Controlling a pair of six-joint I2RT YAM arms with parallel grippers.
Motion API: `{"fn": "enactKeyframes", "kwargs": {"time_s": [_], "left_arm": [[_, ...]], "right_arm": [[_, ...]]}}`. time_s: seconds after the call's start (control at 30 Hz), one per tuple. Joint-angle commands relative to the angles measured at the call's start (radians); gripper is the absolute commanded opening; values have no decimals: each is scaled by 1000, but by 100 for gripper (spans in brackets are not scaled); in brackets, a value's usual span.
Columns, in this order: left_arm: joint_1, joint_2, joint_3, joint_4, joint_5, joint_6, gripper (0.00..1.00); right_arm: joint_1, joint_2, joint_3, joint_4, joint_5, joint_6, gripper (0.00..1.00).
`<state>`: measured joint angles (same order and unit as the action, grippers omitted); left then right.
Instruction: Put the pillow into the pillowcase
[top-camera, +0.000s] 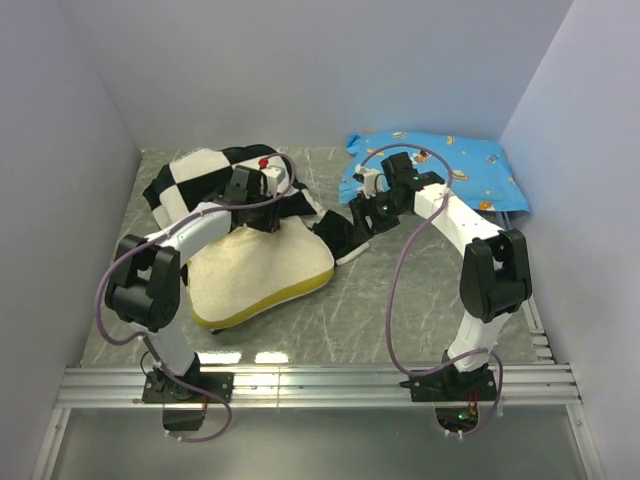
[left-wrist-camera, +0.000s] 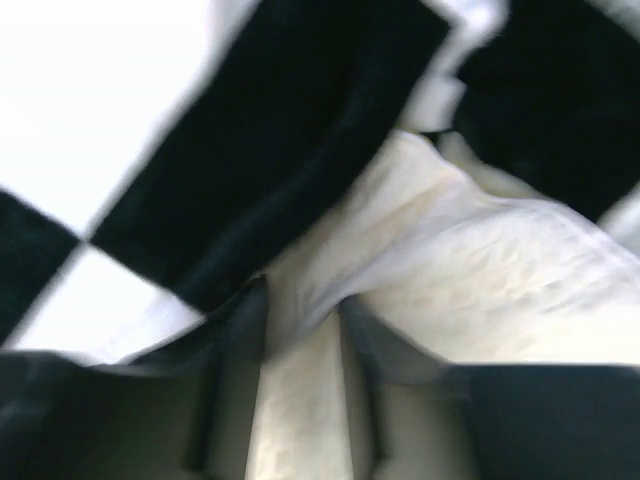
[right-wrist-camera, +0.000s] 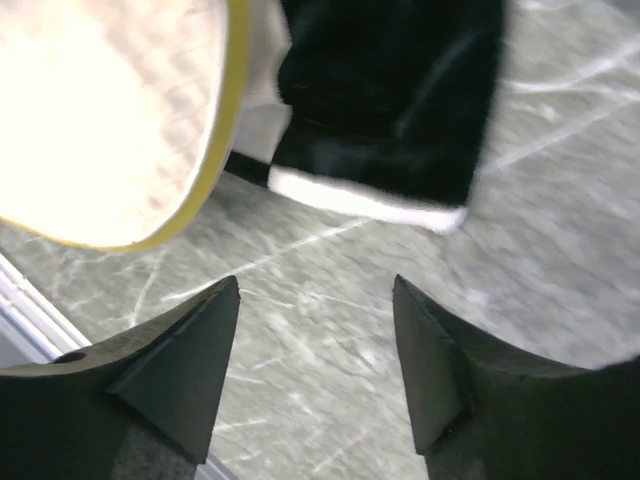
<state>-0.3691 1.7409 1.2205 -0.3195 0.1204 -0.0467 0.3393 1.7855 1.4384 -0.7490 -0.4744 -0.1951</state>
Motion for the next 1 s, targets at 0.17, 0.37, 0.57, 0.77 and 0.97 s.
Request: {"fn": "enactKeyframes", "kwargs": {"time_s": [0.17,0.37,0.57,0.77,0.97], "left_arm": [[-47,-264,80,-55,60,-27,59],[36,-164,128,-269,-104,313,59],[65,-104,63,-271,-145,446,63],[102,-26,27,-140,-284,505,46],[95,-41,77,-206,-208,512,8]], "right_arm": [[-79,-129,-84,-38,-205,143,74],[-7,-64,-162,68,-420,269,75],[133,1,-162,192,-452,381,81],[187,158,-153,264,-429,433,69],[74,250,-47,266,-346,471,0]]}}
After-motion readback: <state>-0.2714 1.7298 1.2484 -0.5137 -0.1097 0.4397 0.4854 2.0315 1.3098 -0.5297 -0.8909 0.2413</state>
